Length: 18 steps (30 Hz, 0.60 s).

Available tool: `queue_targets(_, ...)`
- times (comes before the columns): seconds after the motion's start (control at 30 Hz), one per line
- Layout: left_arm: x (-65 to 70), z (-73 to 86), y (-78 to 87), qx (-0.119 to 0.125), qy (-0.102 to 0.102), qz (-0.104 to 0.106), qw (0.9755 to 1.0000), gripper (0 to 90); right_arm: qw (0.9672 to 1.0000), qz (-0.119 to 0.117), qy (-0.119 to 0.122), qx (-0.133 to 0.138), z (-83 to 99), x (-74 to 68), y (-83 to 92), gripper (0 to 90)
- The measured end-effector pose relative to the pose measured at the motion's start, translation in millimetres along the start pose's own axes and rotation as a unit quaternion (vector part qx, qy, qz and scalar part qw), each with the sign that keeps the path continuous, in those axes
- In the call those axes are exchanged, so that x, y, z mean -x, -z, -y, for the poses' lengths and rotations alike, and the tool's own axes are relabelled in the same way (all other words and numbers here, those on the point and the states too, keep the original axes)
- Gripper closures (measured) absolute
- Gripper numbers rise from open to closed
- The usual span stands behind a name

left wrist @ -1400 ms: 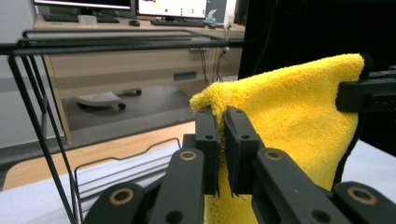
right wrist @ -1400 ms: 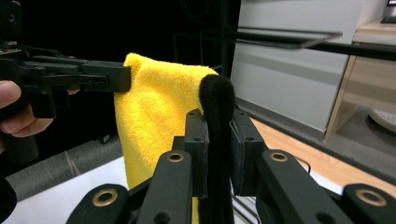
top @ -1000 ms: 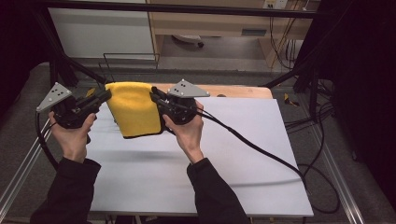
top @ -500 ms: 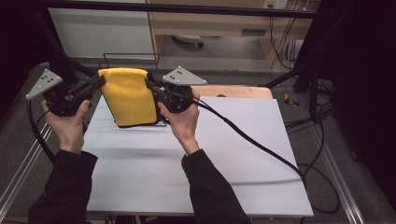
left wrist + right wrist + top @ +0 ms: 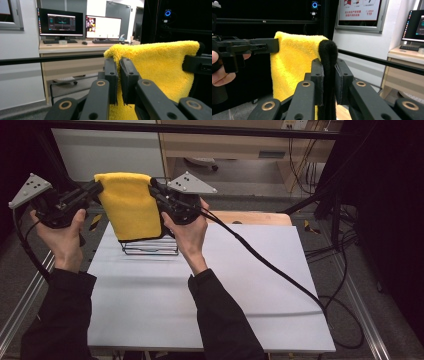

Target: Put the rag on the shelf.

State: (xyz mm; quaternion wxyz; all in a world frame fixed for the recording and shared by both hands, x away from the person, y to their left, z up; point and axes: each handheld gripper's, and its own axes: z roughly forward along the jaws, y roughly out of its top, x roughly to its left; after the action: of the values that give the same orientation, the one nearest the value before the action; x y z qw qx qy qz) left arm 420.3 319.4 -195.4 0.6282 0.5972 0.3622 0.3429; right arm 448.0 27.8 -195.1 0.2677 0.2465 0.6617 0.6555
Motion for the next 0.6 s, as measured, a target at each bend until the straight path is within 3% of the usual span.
queue_targets(0.6, -19.2, -32.7, -6.2, 0.033, 0.001, -0.006, 0.9994, 84.5, 0.9996, 0.007, 0.014, 0.023, -33.3, 0.8, -23.8, 79.9)
